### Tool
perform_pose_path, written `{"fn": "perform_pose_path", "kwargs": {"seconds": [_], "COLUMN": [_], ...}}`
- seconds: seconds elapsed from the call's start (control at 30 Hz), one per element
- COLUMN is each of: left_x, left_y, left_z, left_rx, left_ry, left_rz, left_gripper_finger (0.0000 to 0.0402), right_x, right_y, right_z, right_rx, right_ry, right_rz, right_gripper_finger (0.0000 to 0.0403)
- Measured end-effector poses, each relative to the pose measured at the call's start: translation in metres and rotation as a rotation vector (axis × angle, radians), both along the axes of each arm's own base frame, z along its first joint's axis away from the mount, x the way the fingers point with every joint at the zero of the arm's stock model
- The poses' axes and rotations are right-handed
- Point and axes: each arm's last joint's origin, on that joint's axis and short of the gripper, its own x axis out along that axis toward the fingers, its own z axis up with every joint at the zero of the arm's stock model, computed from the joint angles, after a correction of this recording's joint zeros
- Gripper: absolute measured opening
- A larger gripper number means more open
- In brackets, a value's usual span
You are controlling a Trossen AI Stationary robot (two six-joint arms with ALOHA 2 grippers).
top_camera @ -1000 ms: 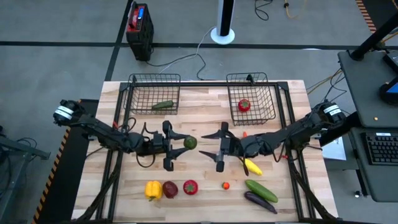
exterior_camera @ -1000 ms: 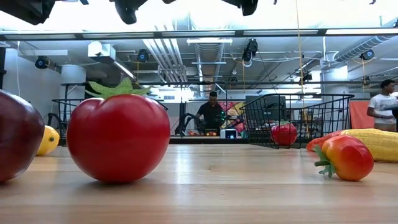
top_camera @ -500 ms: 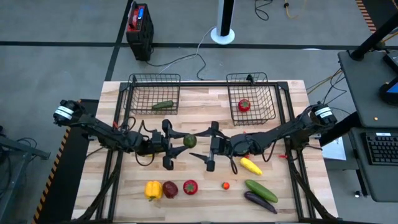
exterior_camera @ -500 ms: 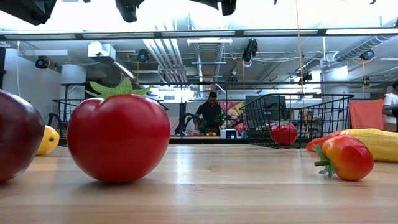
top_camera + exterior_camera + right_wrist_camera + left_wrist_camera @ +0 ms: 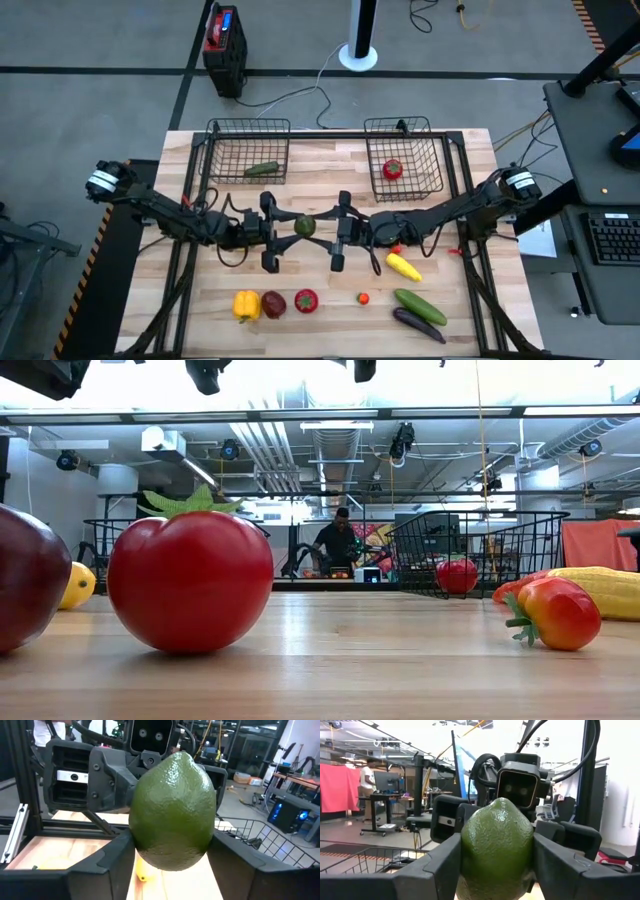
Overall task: Sort produce into baskets
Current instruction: Put the green lime into the right black wire basket
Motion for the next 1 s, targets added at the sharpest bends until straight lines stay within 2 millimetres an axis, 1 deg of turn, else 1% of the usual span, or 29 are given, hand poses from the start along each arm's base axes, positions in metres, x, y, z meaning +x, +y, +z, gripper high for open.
{"fn": "perform_pose_path", "kwargs": {"seconds": [0.1,0.37,0.5,0.63,0.73,0.83,0.93,1.0], "left_x": [0.000,0.000,0.000,0.001,0.000,-0.002,-0.004,-0.005], "left_y": [0.001,0.002,0.003,0.002,0.002,0.004,0.005,0.005], "left_z": [0.000,-0.001,-0.002,-0.005,-0.006,-0.006,-0.009,-0.010], "left_rx": [-0.021,-0.030,-0.028,-0.017,0.000,0.008,0.004,-0.003], "left_ry": [0.004,0.014,0.027,0.051,0.080,0.116,0.167,0.193], "left_rz": [0.038,0.078,0.085,0.084,0.084,0.099,0.126,0.132], "left_gripper_finger": [0.0214,0.0258,0.0279,0.0290,0.0292,0.0292,0.0293,0.0293], "right_x": [0.000,-0.003,-0.006,-0.013,-0.020,-0.033,-0.050,-0.063], "right_y": [0.000,-0.004,-0.006,-0.009,-0.013,-0.023,-0.042,-0.059], "right_z": [0.000,0.000,0.002,0.006,0.006,0.010,0.014,0.018], "right_rx": [-0.003,0.009,0.022,0.027,0.031,0.071,0.121,0.180], "right_ry": [0.001,0.042,0.073,0.110,0.172,0.231,0.291,0.331], "right_rz": [-0.001,-0.018,-0.022,-0.068,-0.152,-0.277,-0.430,-0.533], "right_gripper_finger": [0.0202,0.0201,0.0201,0.0201,0.0201,0.0201,0.0201,0.0201]}}
